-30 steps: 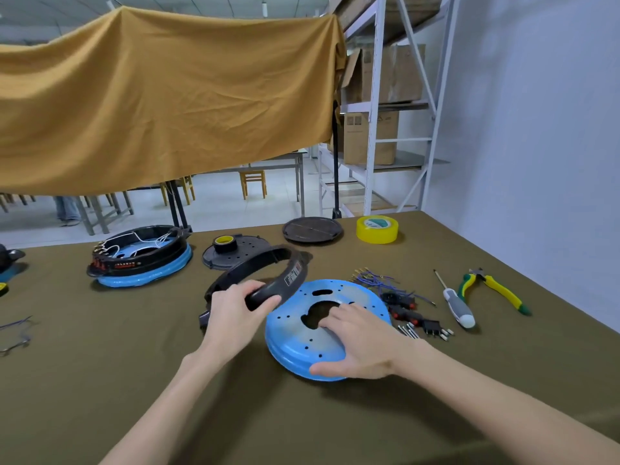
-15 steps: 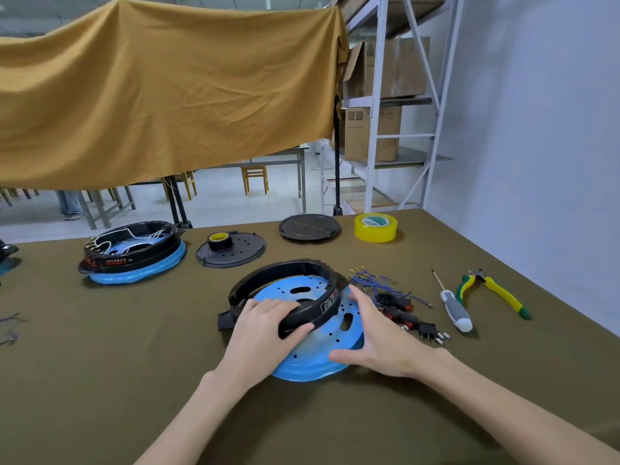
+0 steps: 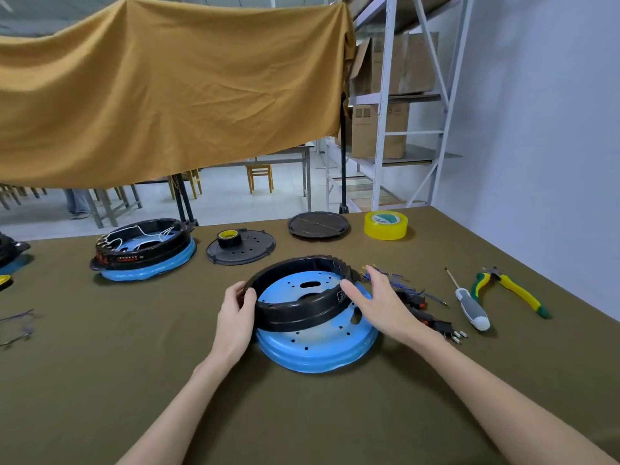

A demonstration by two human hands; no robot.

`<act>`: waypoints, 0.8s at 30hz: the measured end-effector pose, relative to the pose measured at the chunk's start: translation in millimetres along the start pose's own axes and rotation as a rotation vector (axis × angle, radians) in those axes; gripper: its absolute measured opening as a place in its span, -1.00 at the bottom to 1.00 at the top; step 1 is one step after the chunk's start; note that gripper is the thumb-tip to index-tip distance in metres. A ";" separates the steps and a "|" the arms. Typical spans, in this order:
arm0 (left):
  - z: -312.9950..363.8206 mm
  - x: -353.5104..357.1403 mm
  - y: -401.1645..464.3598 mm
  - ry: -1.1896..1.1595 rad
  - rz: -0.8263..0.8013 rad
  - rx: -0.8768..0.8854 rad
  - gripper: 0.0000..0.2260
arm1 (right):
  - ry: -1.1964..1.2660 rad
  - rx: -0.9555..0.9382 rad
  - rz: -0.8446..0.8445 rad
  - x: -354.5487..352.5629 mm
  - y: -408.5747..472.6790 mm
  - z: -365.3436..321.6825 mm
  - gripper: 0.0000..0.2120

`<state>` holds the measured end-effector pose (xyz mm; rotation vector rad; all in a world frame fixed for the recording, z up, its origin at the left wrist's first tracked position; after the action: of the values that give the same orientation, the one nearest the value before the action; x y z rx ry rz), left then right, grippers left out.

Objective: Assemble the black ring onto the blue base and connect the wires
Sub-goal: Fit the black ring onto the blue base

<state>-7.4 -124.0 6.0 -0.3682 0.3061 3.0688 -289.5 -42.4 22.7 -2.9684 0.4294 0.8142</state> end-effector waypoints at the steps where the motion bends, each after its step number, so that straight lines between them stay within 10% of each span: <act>1: 0.5 0.7 -1.5 -0.036 0.001 0.018 -0.65 | 0.059 0.036 -0.003 5.1 4.8 -2.7 0.06; 14: 6.0 6.5 -11.2 -0.038 -0.113 0.106 -0.69 | 0.257 0.070 0.175 -5.0 -9.6 11.6 -0.67; 24: 27.3 11.0 -26.6 -0.293 -0.192 0.216 -0.59 | 0.164 -0.096 0.284 -19.7 -24.8 -1.8 -0.42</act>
<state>-22.7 -92.3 24.3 0.0583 0.5454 2.8104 -298.1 -13.7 33.3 -3.1204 0.8589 0.6261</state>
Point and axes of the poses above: each hand's wrist, its own y-axis towards the middle knuckle, its own x-axis out of the palm, z = x × y, the point moved 8 cm from there along y, towards the middle knuckle, and after that the axes turned 3 degrees about x, right-handed, at the moved point
